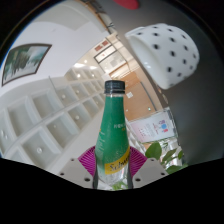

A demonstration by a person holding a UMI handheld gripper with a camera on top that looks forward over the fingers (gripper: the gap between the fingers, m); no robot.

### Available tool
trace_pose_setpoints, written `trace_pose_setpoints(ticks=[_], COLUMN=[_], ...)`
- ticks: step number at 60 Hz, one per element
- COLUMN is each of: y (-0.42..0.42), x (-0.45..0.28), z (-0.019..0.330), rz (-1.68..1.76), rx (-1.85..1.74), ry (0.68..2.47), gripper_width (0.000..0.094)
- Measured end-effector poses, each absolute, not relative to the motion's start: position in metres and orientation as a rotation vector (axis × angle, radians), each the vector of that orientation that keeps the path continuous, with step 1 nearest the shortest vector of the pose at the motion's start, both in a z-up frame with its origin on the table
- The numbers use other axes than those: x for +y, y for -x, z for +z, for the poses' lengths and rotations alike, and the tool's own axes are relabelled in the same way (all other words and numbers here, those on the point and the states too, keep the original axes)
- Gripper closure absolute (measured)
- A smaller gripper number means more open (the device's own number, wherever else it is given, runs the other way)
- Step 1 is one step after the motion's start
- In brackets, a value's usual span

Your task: Pour water

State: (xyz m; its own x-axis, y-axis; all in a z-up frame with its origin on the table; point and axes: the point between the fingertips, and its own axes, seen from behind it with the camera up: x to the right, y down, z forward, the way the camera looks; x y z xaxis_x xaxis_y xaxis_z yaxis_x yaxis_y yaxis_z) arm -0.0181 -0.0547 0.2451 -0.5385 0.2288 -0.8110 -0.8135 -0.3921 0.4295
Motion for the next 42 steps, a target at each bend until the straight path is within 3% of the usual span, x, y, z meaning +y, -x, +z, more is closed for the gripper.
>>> trace_pose_setpoints(ticks=[11,17,23,31,42], y=[-0.005,-0.024,-0.068,-0.139,-0.199], x=[-0.096,-0.1,-0.107,-0.091,-0.043], z=[0.314,0.362,0.38,0.362,0.259], rz=[1.681,1.377,0.983,0.441,0.009], rx=[0.761,0.493,0.289,0.154,0.015], ry=[1.055,1.121,1.194,1.309,1.537], gripper_width=[0.0539,0.0538,0.0539,0.054,0.0541])
